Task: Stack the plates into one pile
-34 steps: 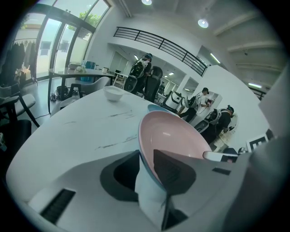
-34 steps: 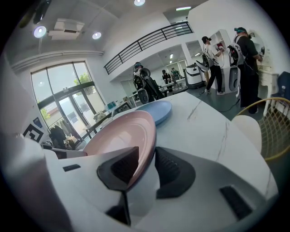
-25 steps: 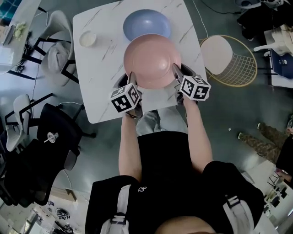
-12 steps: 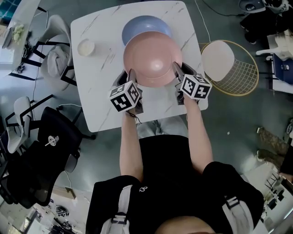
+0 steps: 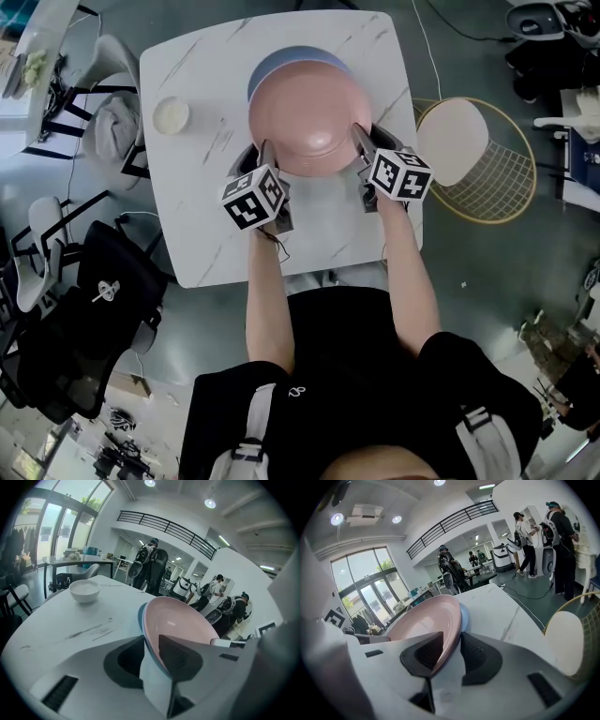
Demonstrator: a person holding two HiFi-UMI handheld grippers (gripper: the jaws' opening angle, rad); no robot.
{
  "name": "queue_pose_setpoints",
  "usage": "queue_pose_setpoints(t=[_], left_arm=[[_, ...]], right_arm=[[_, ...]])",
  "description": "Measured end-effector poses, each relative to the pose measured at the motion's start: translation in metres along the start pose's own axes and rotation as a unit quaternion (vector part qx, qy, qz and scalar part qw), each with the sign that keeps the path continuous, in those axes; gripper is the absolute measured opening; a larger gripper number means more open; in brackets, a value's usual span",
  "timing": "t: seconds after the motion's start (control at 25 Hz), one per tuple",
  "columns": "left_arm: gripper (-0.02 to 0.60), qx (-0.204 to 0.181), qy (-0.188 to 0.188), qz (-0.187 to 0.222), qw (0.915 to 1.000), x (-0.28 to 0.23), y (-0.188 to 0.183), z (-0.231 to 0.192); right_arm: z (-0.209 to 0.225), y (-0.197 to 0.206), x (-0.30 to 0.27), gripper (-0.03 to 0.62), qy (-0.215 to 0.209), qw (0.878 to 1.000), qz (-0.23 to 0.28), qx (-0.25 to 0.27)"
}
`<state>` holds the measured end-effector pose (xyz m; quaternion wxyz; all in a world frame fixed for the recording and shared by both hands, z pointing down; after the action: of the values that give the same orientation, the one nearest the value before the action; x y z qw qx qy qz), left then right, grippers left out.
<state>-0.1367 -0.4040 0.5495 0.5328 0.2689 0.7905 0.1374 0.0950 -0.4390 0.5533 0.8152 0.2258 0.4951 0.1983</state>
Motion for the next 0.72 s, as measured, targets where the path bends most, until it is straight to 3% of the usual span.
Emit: queue_pose_setpoints(t=[0.48, 0.72], left_arm=[[0.112, -0.008, -0.03, -0.004, 0.9995, -0.046, -0.036, -0.011], [0.143, -0.052, -0.073, -0.012, 0.996, -0.057, -0.034, -0.017]], right_arm=[[0.013, -0.029, -0.059, 0.144, -0.015, 0.999, -0.035, 0.028], [0.008, -0.03, -0.064, 0.174, 0.01, 0.997, -0.03, 0.075]])
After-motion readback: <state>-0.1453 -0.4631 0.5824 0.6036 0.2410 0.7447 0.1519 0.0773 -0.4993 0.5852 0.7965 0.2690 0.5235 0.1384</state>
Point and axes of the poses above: the fingertips, and each gripper's own axes: x backward along the fingers, z to its right, y out of its underside, the point moved 1 cm from there along x, backward along the fingers, and after that the axes turned 12 degrees about -z, right-handed, at the moved point
